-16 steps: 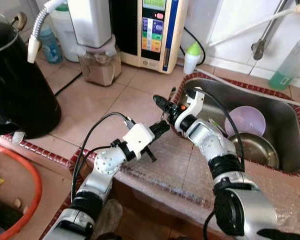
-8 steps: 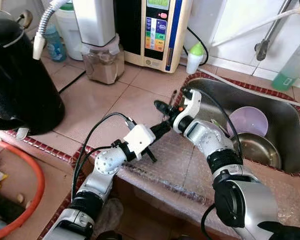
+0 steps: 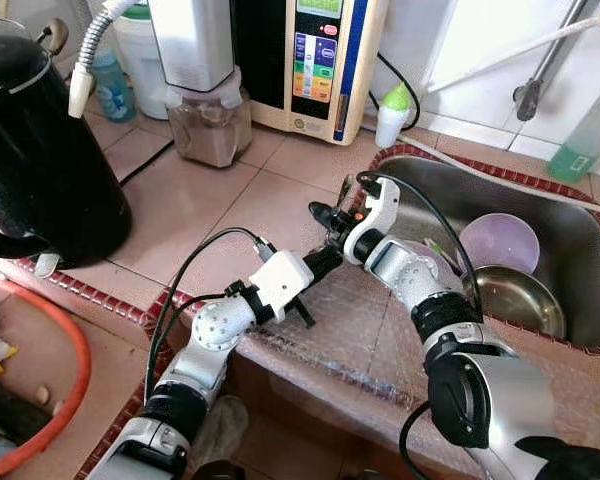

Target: Kitchen organization

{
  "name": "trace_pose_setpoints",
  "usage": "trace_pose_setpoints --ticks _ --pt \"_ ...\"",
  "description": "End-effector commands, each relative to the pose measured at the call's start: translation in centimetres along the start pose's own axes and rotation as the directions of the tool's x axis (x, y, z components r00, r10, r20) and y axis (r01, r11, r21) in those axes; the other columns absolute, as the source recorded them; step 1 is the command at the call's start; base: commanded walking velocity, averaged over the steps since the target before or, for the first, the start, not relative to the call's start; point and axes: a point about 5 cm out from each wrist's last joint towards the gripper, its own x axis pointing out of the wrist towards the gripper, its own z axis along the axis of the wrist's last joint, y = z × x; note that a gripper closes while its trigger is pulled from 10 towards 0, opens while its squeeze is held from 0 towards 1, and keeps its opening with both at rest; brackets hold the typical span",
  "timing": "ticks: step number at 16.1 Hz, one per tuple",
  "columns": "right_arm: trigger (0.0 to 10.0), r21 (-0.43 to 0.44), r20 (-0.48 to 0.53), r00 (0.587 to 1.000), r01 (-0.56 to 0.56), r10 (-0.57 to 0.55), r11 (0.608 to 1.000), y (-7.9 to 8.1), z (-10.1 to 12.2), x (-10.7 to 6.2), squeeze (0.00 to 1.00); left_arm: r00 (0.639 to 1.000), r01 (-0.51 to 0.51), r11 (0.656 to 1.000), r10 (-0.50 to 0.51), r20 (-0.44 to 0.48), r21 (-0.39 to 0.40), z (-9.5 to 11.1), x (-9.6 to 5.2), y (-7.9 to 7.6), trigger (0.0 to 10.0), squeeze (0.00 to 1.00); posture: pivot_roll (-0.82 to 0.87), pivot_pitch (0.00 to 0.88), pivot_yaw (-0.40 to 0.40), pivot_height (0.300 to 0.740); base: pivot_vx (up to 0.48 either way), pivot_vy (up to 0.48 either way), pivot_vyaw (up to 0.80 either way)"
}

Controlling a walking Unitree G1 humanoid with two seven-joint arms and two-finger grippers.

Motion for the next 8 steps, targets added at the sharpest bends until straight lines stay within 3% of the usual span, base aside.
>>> trace_pose_setpoints --ticks 1,7,8 --pt "0.0 -0.031 0.016 0.998 0.057 -0.056 0.998 -0.9 0.7 -0.4 0.00 0.999 0.026 0.999 -0.027 0.033 0.035 0.8 0.5 0.0 0.0 0.00 -0.02 0.028 -0.026 0.740 0.000 0.000 0.00" --pt "0.0 -0.011 0.078 0.995 0.070 -0.069 0.998 -1.1 1.2 -0.5 0.00 0.999 0.003 0.997 -0.006 0.038 0.074 1.3 0.7 0.9 0.0 0.00 -0.01 0.020 -0.019 0.740 0.000 0.000 0.00" --pt "0.0 -0.006 0.085 0.995 0.056 -0.055 0.998 -0.9 1.3 -0.4 0.00 0.999 0.013 0.998 -0.016 0.042 0.063 1.5 0.7 1.1 4.6 0.00 -0.01 0.018 -0.015 0.740 0.000 0.000 0.00"
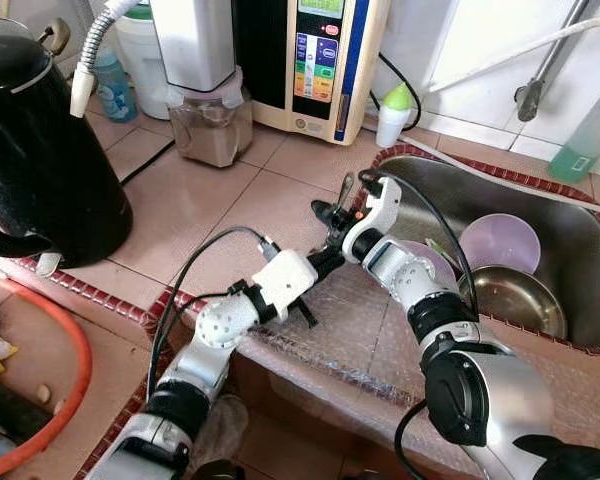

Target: Kitchen organization

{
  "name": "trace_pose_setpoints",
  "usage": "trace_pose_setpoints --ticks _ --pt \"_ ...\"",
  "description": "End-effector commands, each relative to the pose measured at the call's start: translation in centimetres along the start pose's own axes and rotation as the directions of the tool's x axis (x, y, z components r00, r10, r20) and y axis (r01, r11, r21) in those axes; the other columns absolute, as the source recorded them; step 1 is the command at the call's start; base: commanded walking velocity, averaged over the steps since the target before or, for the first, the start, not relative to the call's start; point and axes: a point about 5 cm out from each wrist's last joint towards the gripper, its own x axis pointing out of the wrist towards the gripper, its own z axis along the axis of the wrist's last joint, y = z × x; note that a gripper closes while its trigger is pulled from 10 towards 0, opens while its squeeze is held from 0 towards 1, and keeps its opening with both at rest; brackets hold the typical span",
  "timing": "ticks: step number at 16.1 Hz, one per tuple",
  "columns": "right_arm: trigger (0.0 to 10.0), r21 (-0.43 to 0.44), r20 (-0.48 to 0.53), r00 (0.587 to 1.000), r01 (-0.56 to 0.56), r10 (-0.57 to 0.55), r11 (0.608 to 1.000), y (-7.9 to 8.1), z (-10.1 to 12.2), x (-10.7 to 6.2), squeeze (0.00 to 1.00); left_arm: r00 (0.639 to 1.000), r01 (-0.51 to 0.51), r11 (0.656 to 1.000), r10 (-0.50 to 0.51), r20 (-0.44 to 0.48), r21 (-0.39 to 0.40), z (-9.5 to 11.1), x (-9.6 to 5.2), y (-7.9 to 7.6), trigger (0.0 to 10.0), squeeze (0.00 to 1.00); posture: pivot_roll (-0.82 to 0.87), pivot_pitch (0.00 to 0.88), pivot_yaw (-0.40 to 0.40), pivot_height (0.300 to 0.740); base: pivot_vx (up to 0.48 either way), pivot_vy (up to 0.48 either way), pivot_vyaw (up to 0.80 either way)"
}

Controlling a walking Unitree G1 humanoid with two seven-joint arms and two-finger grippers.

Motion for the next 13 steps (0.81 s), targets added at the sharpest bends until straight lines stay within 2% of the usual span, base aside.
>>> trace_pose_setpoints --ticks 1,2,5,6,8,9,10,11,13 --pt "0.0 -0.037 0.045 0.998 0.039 -0.037 0.999 -0.9 1.1 -0.5 0.00 0.998 0.005 0.999 -0.007 0.065 0.039 1.5 0.3 0.9 10.0 0.00 -0.01 0.014 -0.011 0.740 0.000 0.000 0.00" --pt "0.0 -0.019 0.069 0.997 0.031 -0.030 0.999 -0.6 1.4 -0.4 0.00 0.997 -0.011 0.999 0.008 0.070 0.039 1.6 0.2 1.2 10.0 1.00 0.00 0.013 -0.008 0.740 0.000 0.000 0.00" --pt "0.0 0.018 0.132 0.991 0.034 -0.036 0.999 -0.1 2.6 -0.2 0.00 0.996 -0.021 0.998 0.016 0.090 0.058 2.3 -0.1 1.6 10.0 1.00 0.00 0.010 -0.001 0.740 0.000 0.000 0.00" --pt "0.0 0.023 0.188 0.980 0.062 -0.065 0.998 -0.1 3.5 -0.3 0.00 0.994 -0.030 0.998 0.023 0.108 0.062 2.8 -0.2 1.9 10.0 1.00 0.01 0.010 -0.001 0.740 0.000 0.000 0.00" --pt "0.0 0.042 0.280 0.953 0.107 -0.114 0.993 -0.4 5.1 -0.6 0.00 0.992 -0.036 0.998 0.029 0.123 0.058 3.2 -0.3 2.1 10.0 1.00 0.01 0.010 0.000 0.740 0.000 0.000 0.00" --pt "0.0 0.037 0.358 0.922 0.147 -0.150 0.988 -0.6 6.5 -1.0 0.00 0.991 -0.037 0.998 0.030 0.128 0.054 3.5 -0.4 2.0 10.0 1.00 0.01 0.012 -0.002 0.740 0.000 0.000 0.00" --pt "0.0 0.018 0.389 0.907 0.165 -0.159 0.986 -0.7 7.2 -1.3 0.00 0.991 -0.040 0.998 0.034 0.129 0.047 3.5 -0.5 1.9 10.0 1.00 0.02 0.011 -0.003 0.740 0.000 0.000 0.00" --pt "0.0 -0.047 0.439 0.881 0.219 -0.177 0.975 -1.0 8.3 -1.8 0.00 0.991 -0.043 0.998 0.038 0.128 0.039 3.5 -0.7 1.8 10.0 1.00 0.02 0.012 -0.003 0.740 0.000 0.000 0.00" --pt "0.0 -0.136 0.522 0.821 0.348 -0.232 0.928 -1.9 10.1 -3.1 0.00 0.993 -0.048 0.999 0.046 0.109 0.021 3.2 -1.1 1.5 10.0 1.00 0.02 0.011 -0.003 0.740 0.000 0.000 0.00"
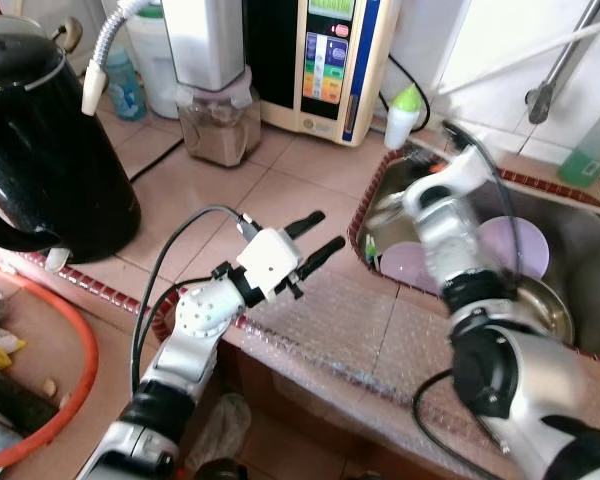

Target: Kitchen organization

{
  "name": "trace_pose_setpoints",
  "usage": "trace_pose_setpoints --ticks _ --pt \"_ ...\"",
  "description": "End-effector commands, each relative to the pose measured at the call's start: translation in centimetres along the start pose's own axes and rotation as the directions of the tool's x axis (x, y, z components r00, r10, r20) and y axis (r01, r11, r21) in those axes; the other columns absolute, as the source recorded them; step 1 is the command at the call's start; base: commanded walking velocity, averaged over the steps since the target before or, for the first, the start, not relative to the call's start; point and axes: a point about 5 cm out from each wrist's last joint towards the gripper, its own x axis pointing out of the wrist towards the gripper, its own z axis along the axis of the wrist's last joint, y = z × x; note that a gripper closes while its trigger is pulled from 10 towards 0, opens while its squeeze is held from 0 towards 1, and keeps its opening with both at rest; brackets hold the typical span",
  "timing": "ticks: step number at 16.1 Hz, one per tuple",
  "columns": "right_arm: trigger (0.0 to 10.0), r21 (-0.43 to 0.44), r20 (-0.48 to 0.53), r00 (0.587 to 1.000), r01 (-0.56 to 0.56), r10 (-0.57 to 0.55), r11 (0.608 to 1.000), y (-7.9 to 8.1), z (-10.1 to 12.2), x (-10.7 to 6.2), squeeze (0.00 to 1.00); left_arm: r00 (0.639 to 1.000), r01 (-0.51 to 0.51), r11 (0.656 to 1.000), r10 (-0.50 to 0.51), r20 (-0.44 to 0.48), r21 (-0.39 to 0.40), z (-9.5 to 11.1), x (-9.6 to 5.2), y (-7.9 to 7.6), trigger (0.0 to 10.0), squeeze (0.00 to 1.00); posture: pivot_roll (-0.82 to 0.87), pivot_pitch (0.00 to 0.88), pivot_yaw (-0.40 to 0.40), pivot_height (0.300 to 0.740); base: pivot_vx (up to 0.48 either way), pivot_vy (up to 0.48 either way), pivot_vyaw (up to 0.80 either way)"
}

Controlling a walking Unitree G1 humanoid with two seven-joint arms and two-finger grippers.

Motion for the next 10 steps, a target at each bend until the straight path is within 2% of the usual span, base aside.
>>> trace_pose_setpoints --ticks 1,2,4,7,8,9,10 --pt "0.0 -0.046 0.011 1.000 0.018 -0.017 0.999 -0.2 0.2 0.0 0.00 1.000 0.010 1.000 -0.010 0.004 -0.005 0.2 0.0 -0.1 10.0 1.00 0.02 0.011 -0.002 0.740 0.000 0.000 0.00" --pt "0.0 -0.162 0.023 0.992 0.127 -0.125 0.979 -2.7 0.4 -0.6 0.00 1.000 0.003 0.999 -0.004 -0.019 -0.033 -0.1 -0.5 -0.4 10.0 1.00 0.03 0.012 -0.001 0.740 0.000 0.000 0.00" --pt "0.0 -0.197 0.009 0.972 0.233 -0.236 0.952 -5.2 -0.1 -1.5 0.00 0.999 0.001 0.999 -0.003 -0.044 -0.054 -0.4 -0.9 -0.7 10.0 1.00 0.03 0.014 0.000 0.740 0.000 0.000 0.00" --pt "0.0 -0.222 -0.029 0.943 0.317 -0.331 0.922 -7.8 -1.7 -3.1 0.00 0.998 0.008 0.998 -0.013 -0.069 -0.069 -0.7 -1.4 -1.2 10.0 1.00 0.03 0.018 0.005 0.740 0.000 0.000 0.00" --pt "0.2 -0.225 -0.046 0.934 0.335 -0.354 0.915 -8.3 -2.3 -3.5 0.00 0.997 0.013 0.997 -0.019 -0.080 -0.078 -0.7 -1.5 -1.4 10.0 1.00 0.03 0.019 0.007 0.740 0.000 0.000 0.00" --pt "0.0 -0.223 -0.070 0.927 0.345 -0.368 0.912 -8.6 -2.9 -3.8 0.00 0.996 0.017 0.996 -0.025 -0.090 -0.087 -0.8 -1.5 -1.5 10.0 1.00 0.03 0.020 0.009 0.740 0.000 0.000 0.00" --pt "3.3 -0.225 -0.105 0.917 0.355 -0.385 0.907 -9.1 -3.8 -4.4 0.00 0.993 0.041 0.994 -0.053 -0.110 -0.106 -1.0 -1.5 -1.8 10.0 1.00 0.03 0.021 0.010 0.740 0.000 0.000 0.00"
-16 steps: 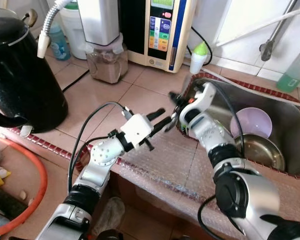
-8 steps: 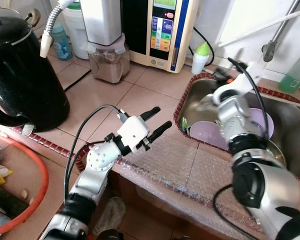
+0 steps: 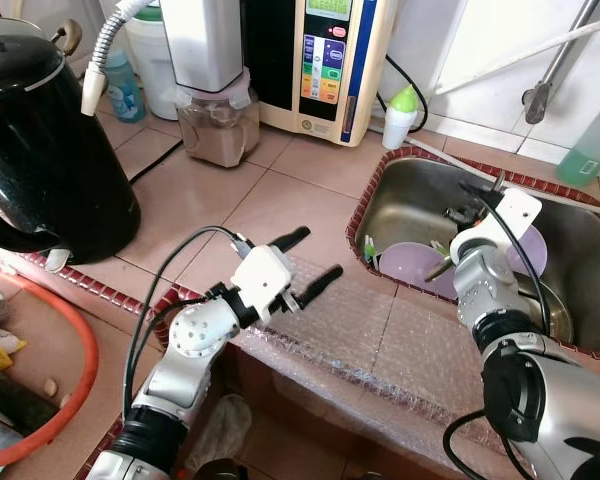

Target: Kitchen organization

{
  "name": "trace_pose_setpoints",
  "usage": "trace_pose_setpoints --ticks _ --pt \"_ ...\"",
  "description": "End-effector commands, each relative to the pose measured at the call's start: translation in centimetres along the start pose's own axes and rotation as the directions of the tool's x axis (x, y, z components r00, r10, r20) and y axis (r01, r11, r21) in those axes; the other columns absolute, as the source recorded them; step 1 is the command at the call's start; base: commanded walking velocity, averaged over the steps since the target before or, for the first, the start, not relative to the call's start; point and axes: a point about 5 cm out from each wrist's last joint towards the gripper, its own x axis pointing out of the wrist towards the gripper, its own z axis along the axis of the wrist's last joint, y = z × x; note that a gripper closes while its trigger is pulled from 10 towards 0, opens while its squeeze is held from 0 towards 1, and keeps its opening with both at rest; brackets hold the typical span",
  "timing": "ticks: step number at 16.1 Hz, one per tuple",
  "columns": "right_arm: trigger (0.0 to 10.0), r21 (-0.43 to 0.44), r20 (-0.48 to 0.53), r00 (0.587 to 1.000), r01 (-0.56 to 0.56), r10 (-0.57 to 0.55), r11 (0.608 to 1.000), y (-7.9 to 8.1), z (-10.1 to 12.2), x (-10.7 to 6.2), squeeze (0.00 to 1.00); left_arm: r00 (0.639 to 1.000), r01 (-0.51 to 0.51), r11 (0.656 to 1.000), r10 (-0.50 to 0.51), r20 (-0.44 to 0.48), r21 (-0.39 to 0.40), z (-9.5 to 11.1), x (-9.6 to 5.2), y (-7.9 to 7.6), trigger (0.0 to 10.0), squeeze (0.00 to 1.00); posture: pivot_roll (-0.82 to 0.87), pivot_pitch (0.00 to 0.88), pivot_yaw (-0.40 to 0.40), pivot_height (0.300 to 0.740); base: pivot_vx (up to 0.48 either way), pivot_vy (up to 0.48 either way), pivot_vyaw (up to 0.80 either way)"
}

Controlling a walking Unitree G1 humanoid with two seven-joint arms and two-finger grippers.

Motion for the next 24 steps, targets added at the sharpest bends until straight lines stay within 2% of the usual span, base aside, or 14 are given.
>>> trace_pose_setpoints --ticks 1,2,8,12,13,16,19,20,21,22,23,24 --pt "6.1 -0.006 -0.044 0.999 0.029 -0.030 1.000 -0.7 -1.1 -0.3 0.42 1.000 0.030 1.000 -0.030 -0.005 -0.007 0.1 0.1 -0.4 10.0 1.00 0.03 0.021 0.010 0.740 0.000 0.000 0.00" --pt "10.0 -0.006 -0.066 0.997 0.039 -0.039 0.999 -0.9 -1.7 -0.5 1.00 1.000 0.028 1.000 -0.028 -0.009 -0.005 0.1 0.1 -0.4 10.0 1.00 0.03 0.020 0.013 0.740 0.000 0.000 0.00" --pt "10.0 -0.003 -0.098 0.992 0.085 -0.084 0.996 -2.0 -3.1 -1.0 1.00 0.998 0.046 0.999 -0.046 -0.036 -0.019 0.0 0.2 -0.5 10.0 1.00 0.03 0.020 0.020 0.740 0.000 0.000 0.00" --pt "10.0 -0.009 -0.097 0.994 0.054 -0.055 0.999 -1.7 -3.4 -1.2 1.00 0.998 0.046 0.998 -0.047 -0.040 -0.032 0.0 0.4 -0.7 10.0 1.00 0.02 0.019 0.022 0.740 0.000 0.000 -0.31" --pt "10.0 -0.030 -0.096 0.994 0.041 -0.044 0.999 -1.7 -3.7 -1.4 0.68 0.998 0.047 0.998 -0.048 -0.039 -0.035 0.0 0.5 -0.8 10.0 1.00 0.02 0.019 0.022 0.740 0.000 0.000 -0.80" --pt "10.0 -0.034 -0.101 0.994 0.040 -0.043 0.999 -2.2 -4.4 -1.7 0.64 0.998 0.049 0.998 -0.050 -0.038 -0.036 0.1 0.5 -0.8 10.0 1.00 0.02 0.018 0.023 0.740 0.000 0.000 -0.80" --pt "10.0 -0.046 -0.109 0.994 0.017 -0.022 0.999 -2.5 -4.8 -2.0 0.67 0.998 0.038 0.999 -0.040 -0.049 -0.037 0.0 0.4 -0.7 10.0 1.00 0.01 0.016 0.020 0.740 0.000 0.000 -0.65" --pt "10.0 -0.059 -0.106 0.994 0.013 -0.019 0.998 -2.7 -4.8 -2.1 0.62 0.999 0.009 0.999 -0.011 -0.048 -0.046 0.1 0.3 -0.5 10.0 1.00 0.01 0.016 0.020 0.740 0.000 0.000 -0.80" --pt "10.0 -0.065 -0.105 0.994 0.006 -0.013 0.998 -2.7 -4.8 -2.1 0.33 0.999 -0.016 0.998 0.013 -0.044 -0.057 0.2 0.2 -0.2 10.0 1.00 0.01 0.016 0.020 0.740 0.000 0.000 -0.73" --pt "10.0 -0.071 -0.106 0.994 -0.004 -0.004 0.997 -2.7 -4.9 -2.2 0.29 0.998 -0.055 0.995 0.051 -0.045 -0.077 0.3 0.2 0.1 10.0 0.87 0.01 0.013 0.019 0.740 0.000 0.000 -0.74" --pt "10.0 -0.081 -0.104 0.995 -0.016 0.007 0.997 -2.8 -5.0 -2.3 0.08 0.992 -0.119 0.989 0.115 -0.050 -0.087 0.2 -0.1 0.6 10.0 0.58 0.01 0.013 0.019 0.740 0.000 0.000 -0.80" --pt "10.0 -0.107 -0.098 0.995 -0.041 0.031 0.993 -2.9 -5.1 -2.5 0.00 0.979 -0.196 0.975 0.190 -0.069 -0.101 0.0 -0.5 1.1 10.0 0.00 0.01 0.010 0.015 0.740 0.000 0.000 0.00"
